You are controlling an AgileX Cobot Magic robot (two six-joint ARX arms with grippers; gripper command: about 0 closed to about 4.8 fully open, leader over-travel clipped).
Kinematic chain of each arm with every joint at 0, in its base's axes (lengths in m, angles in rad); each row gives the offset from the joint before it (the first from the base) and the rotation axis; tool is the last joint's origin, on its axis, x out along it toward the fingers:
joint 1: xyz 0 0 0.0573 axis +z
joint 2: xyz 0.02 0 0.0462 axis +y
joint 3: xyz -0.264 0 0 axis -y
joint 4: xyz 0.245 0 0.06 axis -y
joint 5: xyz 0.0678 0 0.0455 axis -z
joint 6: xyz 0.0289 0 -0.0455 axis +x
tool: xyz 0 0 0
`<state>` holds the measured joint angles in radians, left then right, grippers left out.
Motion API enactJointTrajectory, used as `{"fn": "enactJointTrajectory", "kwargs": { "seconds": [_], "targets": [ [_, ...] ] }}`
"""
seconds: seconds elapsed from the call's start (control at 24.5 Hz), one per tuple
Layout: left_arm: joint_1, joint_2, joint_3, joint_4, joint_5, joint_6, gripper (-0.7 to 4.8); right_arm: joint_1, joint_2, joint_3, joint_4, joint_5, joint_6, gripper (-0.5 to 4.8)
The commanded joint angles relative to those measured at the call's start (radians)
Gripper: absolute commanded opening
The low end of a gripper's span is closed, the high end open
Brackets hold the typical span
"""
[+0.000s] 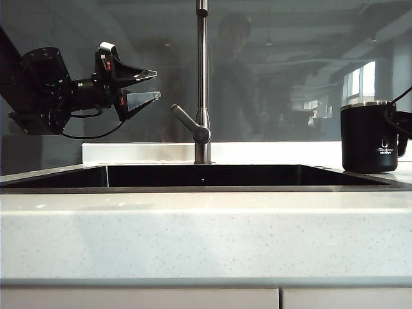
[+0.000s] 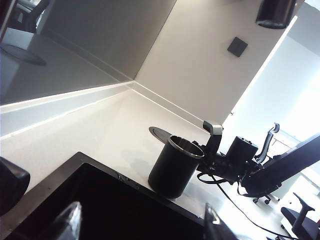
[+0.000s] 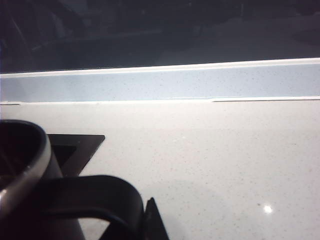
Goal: Pick up the mug next to the sink, go to the faucet to get some water, pour the water into the sink, and finally put the mug back to its place.
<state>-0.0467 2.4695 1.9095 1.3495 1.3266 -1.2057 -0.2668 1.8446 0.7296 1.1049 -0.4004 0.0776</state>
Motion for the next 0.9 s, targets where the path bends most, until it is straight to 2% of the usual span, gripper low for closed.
{"fn": "enactJointTrajectory", "kwargs": {
  "seconds": [0.04, 0.24, 0.33, 0.53, 0.65, 0.9],
  "targets": [
    [0.003, -0.009, 0.003, 0.013, 0.004, 0.001, 3.08, 0.005, 0.002, 0.005, 0.030, 0.006, 0.001, -0.01],
    [0.010, -0.009, 0.003, 0.014, 0.002, 0.001, 3.08, 0.004, 0.002, 0.004, 0.037, 0.006, 0.000, 0.05],
    [0.010, -0.009, 0.003, 0.014, 0.002, 0.001, 3.08, 0.003, 0.002, 0.004, 0.040, 0.006, 0.000, 0.56],
    [0.009, -0.009, 0.003, 0.014, 0.002, 0.001, 3.08, 0.003, 0.002, 0.003, 0.041, 0.026, 0.000, 0.64],
    [0.009, -0.009, 0.003, 0.014, 0.002, 0.001, 3.08, -0.003, 0.002, 0.002, 0.040, 0.040, 0.001, 1.00],
    [0.009, -0.009, 0.003, 0.013, 0.001, 0.001, 3.08, -0.003, -0.003, -0.015, 0.041, 0.039, 0.001, 1.08]
  ]
}}
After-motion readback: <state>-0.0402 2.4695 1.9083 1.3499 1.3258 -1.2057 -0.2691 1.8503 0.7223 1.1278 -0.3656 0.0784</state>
